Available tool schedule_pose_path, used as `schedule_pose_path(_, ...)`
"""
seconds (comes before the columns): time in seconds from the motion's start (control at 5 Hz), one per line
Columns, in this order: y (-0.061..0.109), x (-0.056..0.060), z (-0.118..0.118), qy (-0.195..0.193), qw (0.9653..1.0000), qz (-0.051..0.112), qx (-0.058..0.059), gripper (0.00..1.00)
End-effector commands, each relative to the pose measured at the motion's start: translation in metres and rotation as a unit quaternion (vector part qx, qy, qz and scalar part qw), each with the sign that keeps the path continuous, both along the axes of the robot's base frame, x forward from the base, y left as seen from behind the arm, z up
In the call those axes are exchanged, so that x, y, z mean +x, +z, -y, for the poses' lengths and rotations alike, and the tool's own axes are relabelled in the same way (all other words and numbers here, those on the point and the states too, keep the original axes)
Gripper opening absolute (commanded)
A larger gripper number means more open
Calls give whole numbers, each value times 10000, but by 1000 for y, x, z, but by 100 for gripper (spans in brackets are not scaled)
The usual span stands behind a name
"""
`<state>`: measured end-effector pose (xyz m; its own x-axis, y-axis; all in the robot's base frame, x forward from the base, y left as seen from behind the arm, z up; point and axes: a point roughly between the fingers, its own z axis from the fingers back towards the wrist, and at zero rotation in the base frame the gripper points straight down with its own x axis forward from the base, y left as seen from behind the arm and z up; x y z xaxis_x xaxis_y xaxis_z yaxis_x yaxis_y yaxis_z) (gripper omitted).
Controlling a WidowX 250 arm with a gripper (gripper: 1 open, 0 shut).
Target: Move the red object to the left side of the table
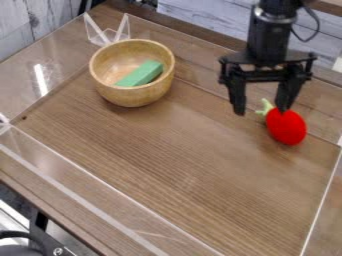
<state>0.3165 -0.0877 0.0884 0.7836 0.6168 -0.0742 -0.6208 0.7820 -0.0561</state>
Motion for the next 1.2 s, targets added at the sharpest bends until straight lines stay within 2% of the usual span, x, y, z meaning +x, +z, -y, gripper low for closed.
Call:
schedule_pose_path(0.0,4,22,11,899,9951,383,-148,100)
schedule_pose_path(0.2,8,28,15,1716,9839,451,-202,100)
schedule_pose_path(0.4,13,32,18,2291,9720,481,-210,100)
schedule_pose_path(0.6,20,33,20,2398,9696,447,-191,100)
schedule_pose_path(0.8,24,35,20,2437,9690,392,-128,100)
schedule_pose_path(1.0,-2,34,25,2736,9612,342,-34,100)
